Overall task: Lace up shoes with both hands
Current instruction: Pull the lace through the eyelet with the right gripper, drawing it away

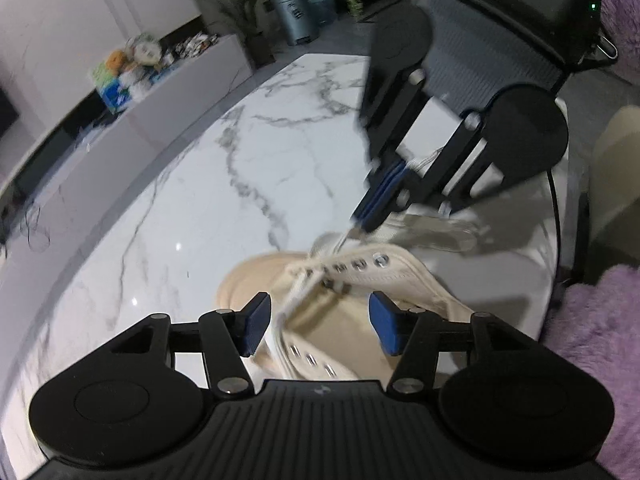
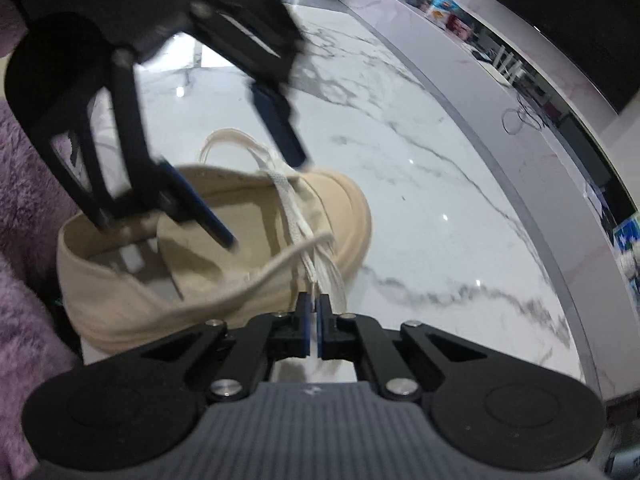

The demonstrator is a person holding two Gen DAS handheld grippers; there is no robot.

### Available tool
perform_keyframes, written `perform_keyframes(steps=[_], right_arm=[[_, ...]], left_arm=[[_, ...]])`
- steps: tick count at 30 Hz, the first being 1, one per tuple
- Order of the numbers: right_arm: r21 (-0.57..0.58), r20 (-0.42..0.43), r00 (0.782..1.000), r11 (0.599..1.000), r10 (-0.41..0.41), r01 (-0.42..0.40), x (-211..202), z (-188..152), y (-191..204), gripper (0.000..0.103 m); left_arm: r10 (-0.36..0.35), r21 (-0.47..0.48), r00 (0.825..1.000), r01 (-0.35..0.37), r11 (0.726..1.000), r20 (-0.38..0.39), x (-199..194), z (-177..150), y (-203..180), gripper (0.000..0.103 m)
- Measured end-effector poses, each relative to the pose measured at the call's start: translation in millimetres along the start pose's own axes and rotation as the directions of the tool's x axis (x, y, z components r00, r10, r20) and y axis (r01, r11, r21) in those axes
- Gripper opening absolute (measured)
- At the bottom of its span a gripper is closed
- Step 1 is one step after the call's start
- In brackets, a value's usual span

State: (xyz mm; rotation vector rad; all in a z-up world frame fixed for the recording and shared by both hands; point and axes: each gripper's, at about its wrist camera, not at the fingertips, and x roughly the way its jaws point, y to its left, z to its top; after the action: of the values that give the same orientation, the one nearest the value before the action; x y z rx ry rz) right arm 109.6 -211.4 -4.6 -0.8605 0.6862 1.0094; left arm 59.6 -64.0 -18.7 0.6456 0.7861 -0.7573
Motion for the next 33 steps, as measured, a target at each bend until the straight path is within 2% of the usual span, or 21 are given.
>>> perform_keyframes(steps=[1,3,5,6,10,14,21,28,33], right_arm=[[0.006,-0.008,1.0,1.0,-0.005,0.005,-3.7,-4.4,1.8,0.003],[0.015,-0.032,0.999,1.0,-0.019,0.019,-11.9,-12.8,6.3,0.003],[0.027,-0.057,0.998,0.999,-0.028,0.029,-22.3,-23.4,12.0,0.003],[0.036,-0.073,0.997,0.999,-0.036,0.039,-29.2,-31.1,16.4,0.003],[0.074,-0.128,0.99,0.994,-0.066,0.076,-59.3,-59.7,29.7,0.003],[0.113,-0.184,0.978,0.986,-0.096,0.119,-78.2,-80.5,29.7,0.003],[0.171,-0.231,0.962,0.967,-0.145,0.186,-100.3,-97.7,36.6,0.003],[0.188,-0.28,0.948,0.96,-0.15,0.207,-122.2,-117.7,48.5,0.003],[0.23,-0.372,0.915,0.939,-0.157,0.255,-133.0,-149.9,47.4,0.003]], left_arm=[[-0.011,-0.027,1.0,0.011,1.0,-0.003,-2.9,-2.5,0.8,0.051],[-0.021,-0.066,1.0,0.02,0.998,-0.018,-4.8,-6.5,1.4,0.037],[-0.005,-0.087,0.999,0.001,0.996,-0.041,-3.2,-9.2,2.5,0.027],[0.01,-0.099,0.999,-0.015,0.995,-0.052,-2.2,-10.8,3.8,0.025],[-0.008,-0.167,0.998,-0.003,0.986,-0.062,-2.3,-15.4,12.2,0.024],[0.007,-0.168,0.997,-0.02,0.986,-0.078,-3.5,-17.3,14.6,0.014],[0.035,-0.161,0.995,-0.05,0.986,-0.094,-5.6,-19.9,19.4,0.009],[0.045,-0.157,0.994,-0.061,0.986,-0.104,-4.8,-22.0,22.8,0.008],[0.046,-0.151,0.994,-0.061,0.987,-0.098,-4.3,-21.6,21.5,0.008]])
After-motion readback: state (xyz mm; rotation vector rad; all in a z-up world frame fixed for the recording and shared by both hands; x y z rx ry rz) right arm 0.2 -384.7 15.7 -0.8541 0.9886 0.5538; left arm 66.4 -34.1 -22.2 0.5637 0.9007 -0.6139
